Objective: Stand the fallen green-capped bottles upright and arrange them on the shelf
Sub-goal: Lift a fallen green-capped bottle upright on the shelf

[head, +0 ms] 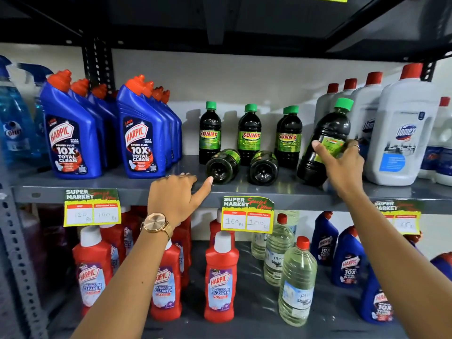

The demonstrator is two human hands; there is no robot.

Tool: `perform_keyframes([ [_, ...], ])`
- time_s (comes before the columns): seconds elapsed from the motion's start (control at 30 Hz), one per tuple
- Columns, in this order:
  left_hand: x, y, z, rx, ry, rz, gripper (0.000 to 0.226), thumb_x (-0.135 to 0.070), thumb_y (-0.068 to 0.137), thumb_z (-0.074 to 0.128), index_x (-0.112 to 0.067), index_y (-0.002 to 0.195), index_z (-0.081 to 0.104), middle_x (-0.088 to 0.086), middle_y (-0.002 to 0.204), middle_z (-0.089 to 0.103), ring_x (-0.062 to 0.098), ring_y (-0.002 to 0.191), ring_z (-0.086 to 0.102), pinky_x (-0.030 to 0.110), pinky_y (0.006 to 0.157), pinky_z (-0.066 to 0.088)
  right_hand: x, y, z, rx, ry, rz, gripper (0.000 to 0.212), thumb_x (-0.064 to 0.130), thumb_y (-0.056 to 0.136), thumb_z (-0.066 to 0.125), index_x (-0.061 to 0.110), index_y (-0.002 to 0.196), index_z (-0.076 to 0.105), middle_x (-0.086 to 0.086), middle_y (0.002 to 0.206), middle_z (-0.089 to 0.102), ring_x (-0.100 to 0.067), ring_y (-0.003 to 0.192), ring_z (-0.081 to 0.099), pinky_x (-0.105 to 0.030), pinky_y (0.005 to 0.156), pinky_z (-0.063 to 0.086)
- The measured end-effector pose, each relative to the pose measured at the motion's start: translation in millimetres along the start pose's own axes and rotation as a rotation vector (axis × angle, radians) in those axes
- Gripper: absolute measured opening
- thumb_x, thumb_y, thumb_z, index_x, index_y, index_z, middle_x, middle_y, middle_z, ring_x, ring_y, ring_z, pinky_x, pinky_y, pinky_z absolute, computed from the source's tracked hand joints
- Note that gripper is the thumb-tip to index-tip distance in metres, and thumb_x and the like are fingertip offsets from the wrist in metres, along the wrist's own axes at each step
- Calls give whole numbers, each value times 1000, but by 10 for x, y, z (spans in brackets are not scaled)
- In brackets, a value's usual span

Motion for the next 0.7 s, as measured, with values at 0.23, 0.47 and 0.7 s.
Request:
perform_keyframes([
  [0.23,-11,-15,-14,8,-12,1,67,-62,86,28,-17,62,70,2,49,62,25,46,59,24,41,35,5,5,240,157,16,92,79,40,75,80,1,129,38,-11,121,59,-27,113,57,-37,98,46],
  [0.47,-4,-10,-9,-7,-33,14,67,-62,86,27,-16,71,73,5,56,67,29,52,62,25,44,40,-152,29,342,297,217,210,35,10,62,63,5,96,56,-3,91,65,-23,95,58,-27,74,43],
  [0.7,-40,-18,9,-16,-51,-8,68,-63,85,28,-14,72,74,7,56,68,31,54,64,27,45,41,-213,23,337,248,-279,155,107,53,69,79,-2,145,28,-21,149,33,-42,136,34,-48,112,32],
])
Point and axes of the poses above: each hand's wrist, its own y-axis towards the middle knuckle, its own z-axis out of the palm, x = y × z, the point moved 6 cm from there along y, towards the middle knuckle
